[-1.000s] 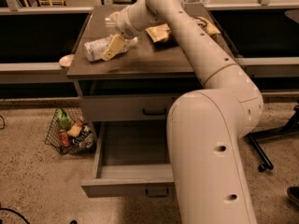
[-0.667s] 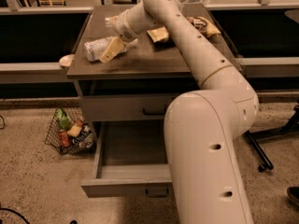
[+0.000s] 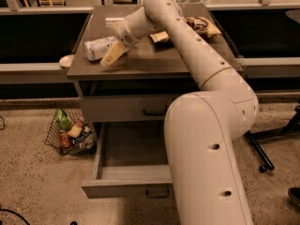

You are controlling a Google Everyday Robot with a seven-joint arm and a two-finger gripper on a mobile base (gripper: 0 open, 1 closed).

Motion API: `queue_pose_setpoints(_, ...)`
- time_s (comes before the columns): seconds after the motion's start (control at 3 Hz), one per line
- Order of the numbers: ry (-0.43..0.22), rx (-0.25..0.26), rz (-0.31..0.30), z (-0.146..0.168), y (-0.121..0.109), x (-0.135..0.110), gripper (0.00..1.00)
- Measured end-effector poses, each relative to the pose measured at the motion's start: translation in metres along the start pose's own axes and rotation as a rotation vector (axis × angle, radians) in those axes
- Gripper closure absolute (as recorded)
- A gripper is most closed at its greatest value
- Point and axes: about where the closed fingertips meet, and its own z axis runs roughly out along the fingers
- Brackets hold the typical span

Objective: Place blue plastic bottle into middle drawer

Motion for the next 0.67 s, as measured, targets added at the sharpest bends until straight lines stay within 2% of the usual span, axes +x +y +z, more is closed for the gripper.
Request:
queue_pose_setpoints(0.33, 0.008, 0.009, 0.033, -0.0007, 0.0, 0.0042, 0.14)
queue_pose_setpoints(0.67, 0.011, 0.011, 0.042, -0.0022, -0.0008, 0.0024, 0.37)
